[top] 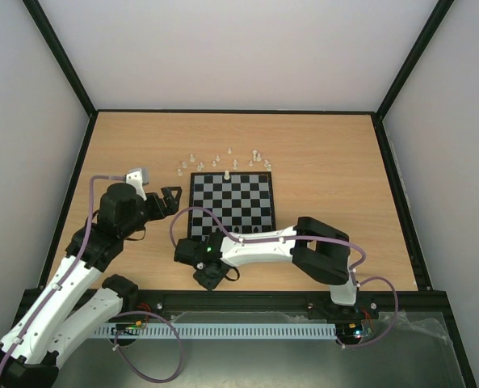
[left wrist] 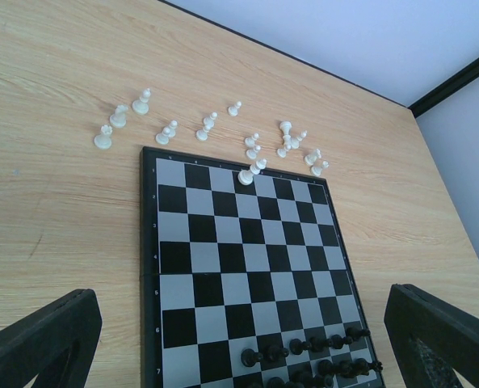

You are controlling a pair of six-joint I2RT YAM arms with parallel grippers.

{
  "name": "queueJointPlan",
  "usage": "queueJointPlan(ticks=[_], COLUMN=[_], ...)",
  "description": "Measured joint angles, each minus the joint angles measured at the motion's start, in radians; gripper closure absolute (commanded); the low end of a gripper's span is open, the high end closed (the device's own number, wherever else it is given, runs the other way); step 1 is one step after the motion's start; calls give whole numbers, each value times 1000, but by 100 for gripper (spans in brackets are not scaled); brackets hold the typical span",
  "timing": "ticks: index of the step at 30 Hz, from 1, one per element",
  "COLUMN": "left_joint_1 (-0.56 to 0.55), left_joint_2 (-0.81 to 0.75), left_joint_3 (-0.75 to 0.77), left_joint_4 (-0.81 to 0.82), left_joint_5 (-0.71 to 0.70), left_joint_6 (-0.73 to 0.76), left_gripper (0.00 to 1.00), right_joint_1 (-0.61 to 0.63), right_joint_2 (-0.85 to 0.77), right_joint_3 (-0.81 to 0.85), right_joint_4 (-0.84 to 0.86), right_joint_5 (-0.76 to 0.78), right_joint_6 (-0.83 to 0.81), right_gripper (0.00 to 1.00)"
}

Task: Set up the chess pieces on the board
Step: Pick up the chess piece at the center of the board, then place the chess piece on the chessboard.

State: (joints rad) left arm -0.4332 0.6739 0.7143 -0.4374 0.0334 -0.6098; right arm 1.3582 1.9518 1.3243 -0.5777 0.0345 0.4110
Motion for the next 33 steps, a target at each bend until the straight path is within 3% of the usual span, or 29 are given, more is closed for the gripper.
queueJointPlan(ticks=[6, 15, 22, 26, 33], left_joint_1=[0, 0, 2, 2, 2], left_joint_2=[0, 1, -10, -16, -37], left_joint_3=[0, 0, 0, 0, 0], left_joint_4=[0, 0, 3, 0, -4], left_joint_5=[0, -1, -13, -16, -23], left_joint_6=[0, 0, 0, 0, 0], left_gripper=[1, 1, 1, 1, 1], right_joint_1=[0, -19, -159, -233, -259], right_joint_2=[7, -56, -184, -174, -46], right_joint_3=[19, 22, 76, 192, 348], right_joint_4=[-1, -12, -61, -81, -93], right_joint_5=[3, 64, 118, 139, 142], right_joint_6=[-2, 1, -9, -35, -73], right_gripper=[98, 98, 97, 96, 97])
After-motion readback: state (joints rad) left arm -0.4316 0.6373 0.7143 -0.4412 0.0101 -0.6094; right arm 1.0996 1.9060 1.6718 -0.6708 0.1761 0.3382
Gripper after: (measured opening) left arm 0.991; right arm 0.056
